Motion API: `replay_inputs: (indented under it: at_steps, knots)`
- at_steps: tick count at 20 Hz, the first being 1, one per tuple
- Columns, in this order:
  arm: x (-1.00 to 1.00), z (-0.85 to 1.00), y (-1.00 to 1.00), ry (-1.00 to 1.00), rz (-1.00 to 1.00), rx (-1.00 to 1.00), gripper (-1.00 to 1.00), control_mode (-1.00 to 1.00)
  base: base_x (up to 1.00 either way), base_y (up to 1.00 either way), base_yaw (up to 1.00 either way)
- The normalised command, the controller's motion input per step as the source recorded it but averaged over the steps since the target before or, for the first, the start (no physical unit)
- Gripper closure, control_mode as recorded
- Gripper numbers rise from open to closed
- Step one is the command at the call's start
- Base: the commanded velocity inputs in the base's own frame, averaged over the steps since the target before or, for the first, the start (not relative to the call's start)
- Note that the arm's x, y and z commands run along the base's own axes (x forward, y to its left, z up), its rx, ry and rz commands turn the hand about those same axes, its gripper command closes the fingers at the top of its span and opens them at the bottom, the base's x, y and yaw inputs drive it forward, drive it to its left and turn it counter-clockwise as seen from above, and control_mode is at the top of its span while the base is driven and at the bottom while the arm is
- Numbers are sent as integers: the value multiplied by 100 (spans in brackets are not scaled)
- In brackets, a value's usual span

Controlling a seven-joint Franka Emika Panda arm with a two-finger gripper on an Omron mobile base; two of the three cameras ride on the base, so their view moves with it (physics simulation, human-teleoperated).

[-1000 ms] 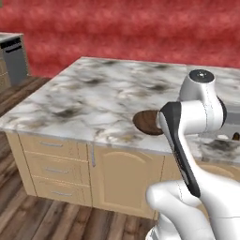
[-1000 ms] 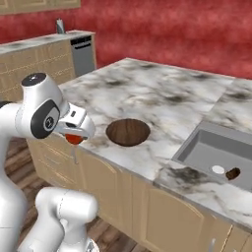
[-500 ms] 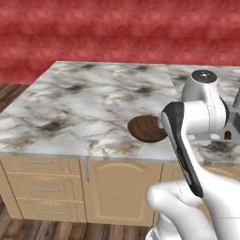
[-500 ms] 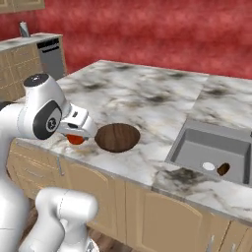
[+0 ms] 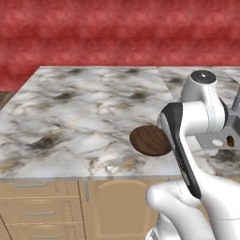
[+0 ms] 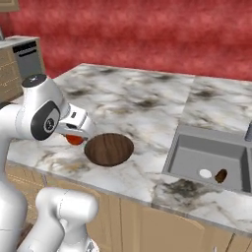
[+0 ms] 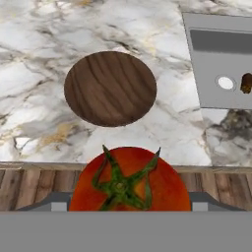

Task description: Pick the tomatos from the cabinet and place them in one bowl. Pick the sweet potato from the sink and place it in the other bowl.

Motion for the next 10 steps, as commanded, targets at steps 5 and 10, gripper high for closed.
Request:
replay_inputs:
  at_steps: [5, 10]
  knots:
    - [0, 0, 0, 0, 0, 0, 100, 100, 53, 35, -15]
    - [0, 0, 0, 0, 0, 0, 100, 100, 30, 34, -9]
